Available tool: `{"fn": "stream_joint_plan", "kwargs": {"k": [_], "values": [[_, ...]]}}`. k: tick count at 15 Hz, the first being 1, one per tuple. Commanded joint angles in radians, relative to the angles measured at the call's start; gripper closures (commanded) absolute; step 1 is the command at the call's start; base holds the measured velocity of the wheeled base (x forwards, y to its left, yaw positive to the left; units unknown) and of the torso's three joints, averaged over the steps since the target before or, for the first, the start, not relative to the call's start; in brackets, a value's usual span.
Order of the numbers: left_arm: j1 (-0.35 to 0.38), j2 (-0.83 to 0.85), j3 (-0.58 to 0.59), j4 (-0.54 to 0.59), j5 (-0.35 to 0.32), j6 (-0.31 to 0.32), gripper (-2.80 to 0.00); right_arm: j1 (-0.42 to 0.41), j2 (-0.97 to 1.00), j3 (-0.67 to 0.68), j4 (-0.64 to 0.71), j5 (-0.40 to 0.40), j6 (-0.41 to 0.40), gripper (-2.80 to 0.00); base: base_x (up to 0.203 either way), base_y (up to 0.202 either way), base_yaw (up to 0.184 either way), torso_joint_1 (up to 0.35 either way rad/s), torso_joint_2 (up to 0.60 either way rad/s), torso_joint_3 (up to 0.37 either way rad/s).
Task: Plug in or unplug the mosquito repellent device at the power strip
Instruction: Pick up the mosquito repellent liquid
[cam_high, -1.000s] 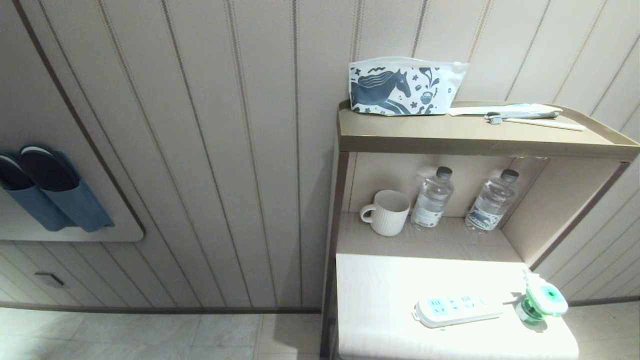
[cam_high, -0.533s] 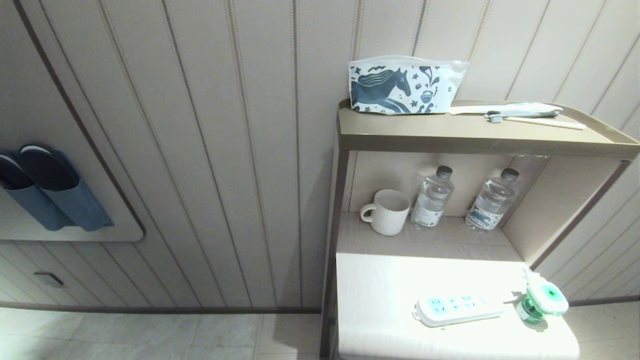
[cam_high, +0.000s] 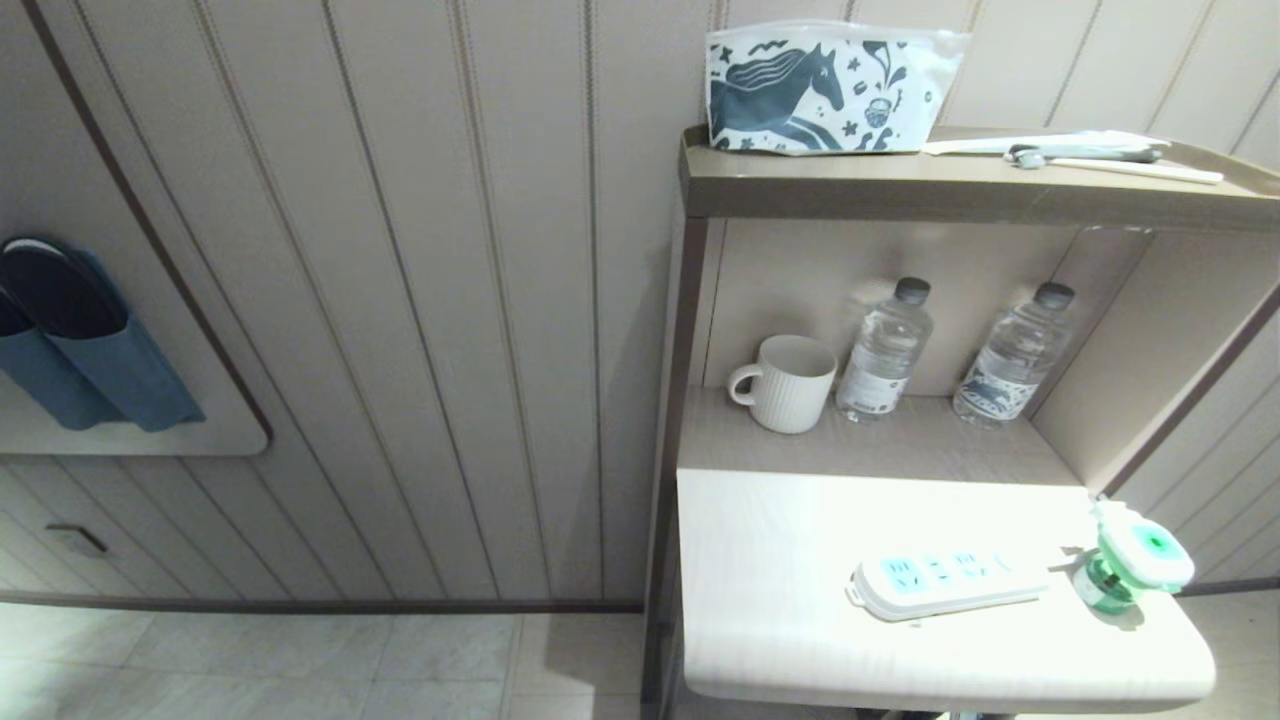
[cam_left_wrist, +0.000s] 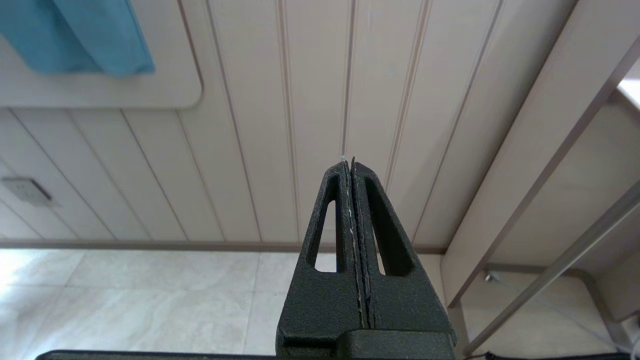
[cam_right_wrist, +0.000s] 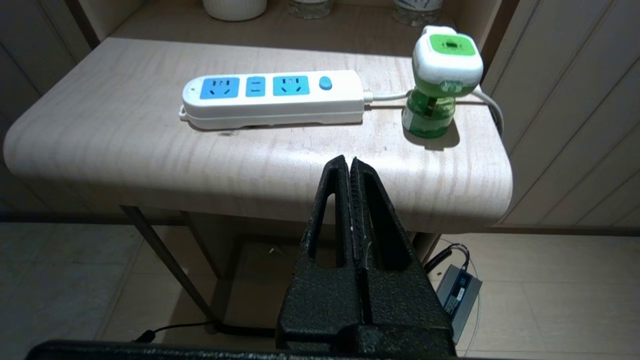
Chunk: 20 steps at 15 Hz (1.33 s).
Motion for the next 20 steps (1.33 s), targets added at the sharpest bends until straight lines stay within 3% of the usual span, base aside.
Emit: {"fn": "stream_joint_plan", "kwargs": {"k": [1, 11, 20], "values": [[0.000, -0.001, 0.002, 0.000, 0.000, 0.000, 0.00, 0.001, 0.001, 0.000, 0.000, 0.000, 0.000, 0.00, 0.000, 0.000, 0.000, -0.232, 0.53, 0.290], [0.000, -0.001, -0.001, 0.000, 0.000, 0.000, 0.00, 0.000, 0.001, 0.000, 0.001, 0.000, 0.000, 0.00, 0.000, 0.000, 0.000, -0.209, 0.49, 0.287], [0.000, -0.001, 0.000, 0.000, 0.000, 0.000, 0.00, 0.000, 0.000, 0.000, 0.000, 0.000, -0.008, 0.00, 0.000, 0.000, 0.000, -0.022, 0.06, 0.037]]}}
